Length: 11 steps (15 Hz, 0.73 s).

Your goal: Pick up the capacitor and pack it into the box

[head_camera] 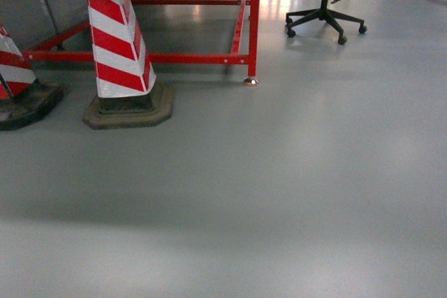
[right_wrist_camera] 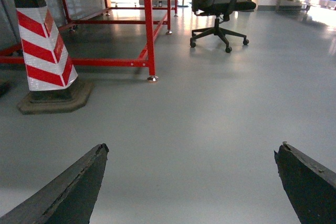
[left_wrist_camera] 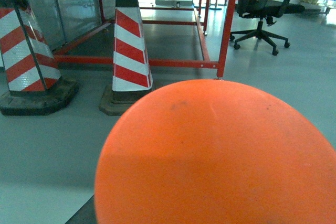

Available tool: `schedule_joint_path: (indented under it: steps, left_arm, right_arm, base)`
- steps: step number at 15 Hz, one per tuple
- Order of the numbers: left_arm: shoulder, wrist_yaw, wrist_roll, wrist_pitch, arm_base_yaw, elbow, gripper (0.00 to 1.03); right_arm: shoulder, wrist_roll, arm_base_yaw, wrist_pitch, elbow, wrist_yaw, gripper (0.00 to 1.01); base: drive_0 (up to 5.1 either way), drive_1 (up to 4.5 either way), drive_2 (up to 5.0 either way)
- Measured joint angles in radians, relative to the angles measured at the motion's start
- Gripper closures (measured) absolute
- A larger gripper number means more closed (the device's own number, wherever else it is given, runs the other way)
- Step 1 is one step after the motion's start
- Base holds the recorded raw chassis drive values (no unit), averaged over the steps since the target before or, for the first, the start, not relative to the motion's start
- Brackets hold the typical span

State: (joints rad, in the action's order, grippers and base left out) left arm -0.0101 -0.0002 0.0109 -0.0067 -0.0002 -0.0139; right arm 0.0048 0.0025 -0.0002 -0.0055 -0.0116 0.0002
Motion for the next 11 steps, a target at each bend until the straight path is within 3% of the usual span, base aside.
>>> schedule_joint_path:
  steps: [11]
  left_arm:
    - [0.000,0.000,0.000,0.002,0.000,0.000,0.60]
  right_arm:
    - [0.000,0.000,0.000,0.001,0.000,0.000,0.03]
  base:
    - [-5.0,2.39,2.4]
